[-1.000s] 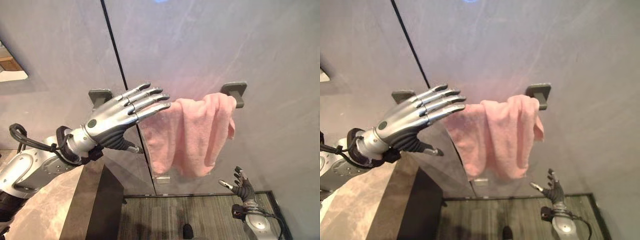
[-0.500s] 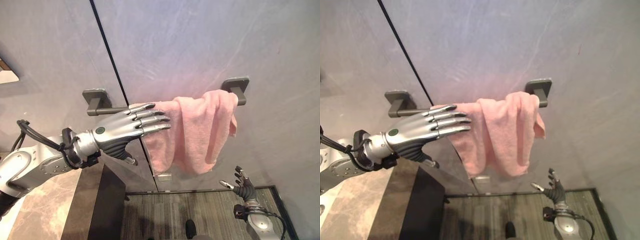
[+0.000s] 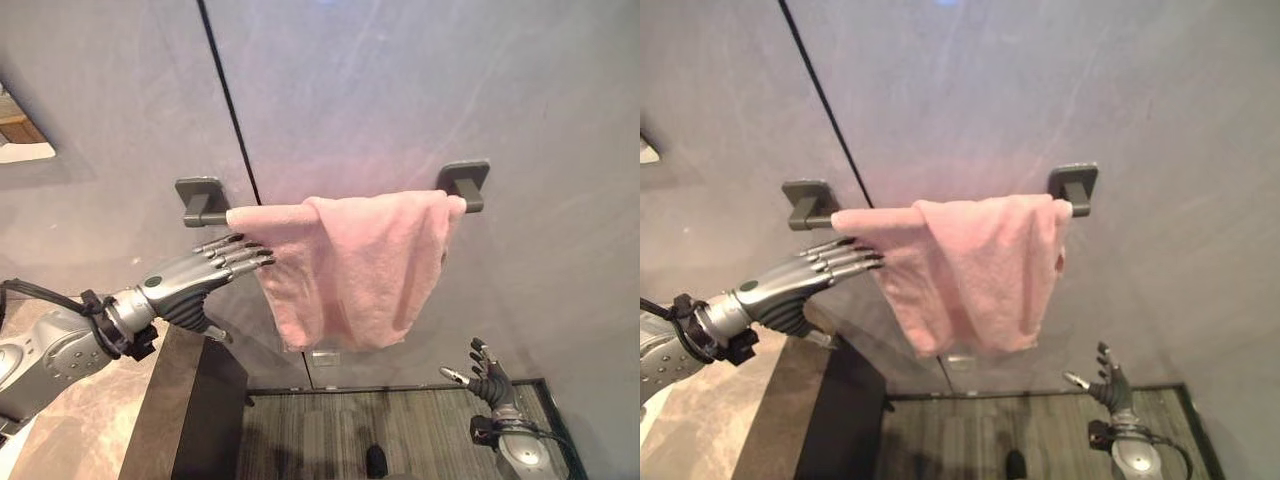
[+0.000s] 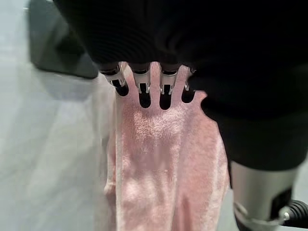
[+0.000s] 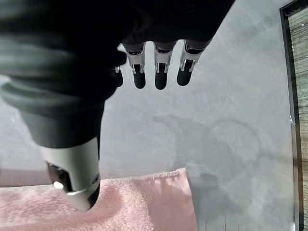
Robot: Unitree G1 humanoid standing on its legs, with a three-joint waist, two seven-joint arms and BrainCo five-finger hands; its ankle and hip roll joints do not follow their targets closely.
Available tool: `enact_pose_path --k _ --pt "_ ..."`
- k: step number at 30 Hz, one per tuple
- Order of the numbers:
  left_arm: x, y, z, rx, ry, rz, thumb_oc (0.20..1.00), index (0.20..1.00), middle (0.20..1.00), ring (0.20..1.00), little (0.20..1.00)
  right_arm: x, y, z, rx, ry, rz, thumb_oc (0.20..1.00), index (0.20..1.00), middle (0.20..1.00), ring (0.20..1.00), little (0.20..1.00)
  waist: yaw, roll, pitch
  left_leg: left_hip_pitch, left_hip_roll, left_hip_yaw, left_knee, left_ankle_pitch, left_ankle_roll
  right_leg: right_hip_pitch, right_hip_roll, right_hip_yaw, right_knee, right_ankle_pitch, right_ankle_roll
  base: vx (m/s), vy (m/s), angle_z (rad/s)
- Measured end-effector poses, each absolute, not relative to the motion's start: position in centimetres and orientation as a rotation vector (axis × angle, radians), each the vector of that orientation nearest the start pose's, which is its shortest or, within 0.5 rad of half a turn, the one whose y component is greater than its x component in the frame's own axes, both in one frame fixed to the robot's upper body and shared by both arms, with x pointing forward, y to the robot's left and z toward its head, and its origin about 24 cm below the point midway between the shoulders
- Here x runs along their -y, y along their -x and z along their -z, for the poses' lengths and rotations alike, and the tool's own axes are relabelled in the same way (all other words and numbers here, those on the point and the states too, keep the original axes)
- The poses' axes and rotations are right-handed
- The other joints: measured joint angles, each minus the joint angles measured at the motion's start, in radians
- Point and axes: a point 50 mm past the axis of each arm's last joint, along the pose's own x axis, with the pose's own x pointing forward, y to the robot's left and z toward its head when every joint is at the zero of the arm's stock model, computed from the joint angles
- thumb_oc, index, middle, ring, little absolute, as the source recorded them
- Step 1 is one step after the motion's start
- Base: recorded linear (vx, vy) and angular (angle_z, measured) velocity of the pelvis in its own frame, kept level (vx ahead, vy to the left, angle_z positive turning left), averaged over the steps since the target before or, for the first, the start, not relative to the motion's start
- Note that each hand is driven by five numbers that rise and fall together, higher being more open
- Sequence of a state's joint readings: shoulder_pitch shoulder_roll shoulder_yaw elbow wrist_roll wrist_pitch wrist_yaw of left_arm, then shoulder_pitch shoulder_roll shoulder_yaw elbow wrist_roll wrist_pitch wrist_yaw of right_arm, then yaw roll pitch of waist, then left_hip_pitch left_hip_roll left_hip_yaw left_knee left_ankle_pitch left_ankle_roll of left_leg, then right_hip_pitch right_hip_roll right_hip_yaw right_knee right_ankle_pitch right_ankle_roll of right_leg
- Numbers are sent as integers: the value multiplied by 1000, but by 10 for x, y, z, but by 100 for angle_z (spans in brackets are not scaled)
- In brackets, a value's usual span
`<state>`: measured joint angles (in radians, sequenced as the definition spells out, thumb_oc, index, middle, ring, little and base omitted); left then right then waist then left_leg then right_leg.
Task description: Put brush and paste in cup on sink, flatten towel.
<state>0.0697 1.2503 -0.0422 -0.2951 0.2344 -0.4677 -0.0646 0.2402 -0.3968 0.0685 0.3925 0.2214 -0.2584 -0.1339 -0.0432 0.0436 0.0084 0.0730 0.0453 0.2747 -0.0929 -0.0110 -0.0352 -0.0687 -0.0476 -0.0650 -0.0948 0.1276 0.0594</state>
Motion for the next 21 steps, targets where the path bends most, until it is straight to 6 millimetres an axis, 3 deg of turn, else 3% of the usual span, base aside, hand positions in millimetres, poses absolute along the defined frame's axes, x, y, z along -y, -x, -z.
enact_pose_path --k 3,9,13,14,16,18,21 --pt "-225 -219 -179 516 -1413 614 1000 1000 1000 1000 1000 257 -167 50 -360 210 198 1000 1000 1000 1000 1000 4 -18 -11 1 -1 -1 0 0 0 2 -2 -1 0 1 0 0 0 0" --pt "-219 -221 -180 579 -1348 555 1000 1000 1000 1000 1000 255 -169 50 -356 208 195 1000 1000 1000 1000 1000 5 -20 -12 4 -2 1 0 0 0 3 -3 0 0 -1 3 0 0 0" --pt "-210 -221 -163 616 -1038 417 1000 1000 1000 1000 1000 256 -166 51 -365 200 198 1000 1000 1000 1000 1000 3 -15 -8 0 -1 0 0 0 0 0 -2 0 0 -2 4 -27 -12 0" --pt "-206 -217 -148 581 -772 341 1000 1000 1000 1000 1000 255 -164 52 -371 183 199 1000 1000 1000 1000 1000 1 -14 -5 -1 -1 0 0 0 -1 -1 -2 0 0 -2 4 -54 -15 0" --pt "-209 -214 -131 492 -599 305 1000 1000 1000 1000 1000 256 -164 53 -376 176 205 1000 1000 1000 1000 1000 0 -22 1 -2 1 -1 0 1 -1 -1 0 -1 0 -2 4 -54 -16 0" --pt "-216 -206 -96 326 -335 204 1000 1000 1000 1000 1000 262 -162 54 -385 155 248 1000 1000 1000 1000 1000 0 -19 2 -1 0 -1 0 1 -1 -1 -1 -1 0 -3 4 -49 -13 0" --pt "-229 -191 -56 89 -259 171 1000 1000 1000 1000 1000 265 -158 58 -413 104 296 1000 1000 1000 1000 1000 4 -27 13 0 2 -2 0 1 -1 0 0 -1 0 -3 3 -46 -12 2"
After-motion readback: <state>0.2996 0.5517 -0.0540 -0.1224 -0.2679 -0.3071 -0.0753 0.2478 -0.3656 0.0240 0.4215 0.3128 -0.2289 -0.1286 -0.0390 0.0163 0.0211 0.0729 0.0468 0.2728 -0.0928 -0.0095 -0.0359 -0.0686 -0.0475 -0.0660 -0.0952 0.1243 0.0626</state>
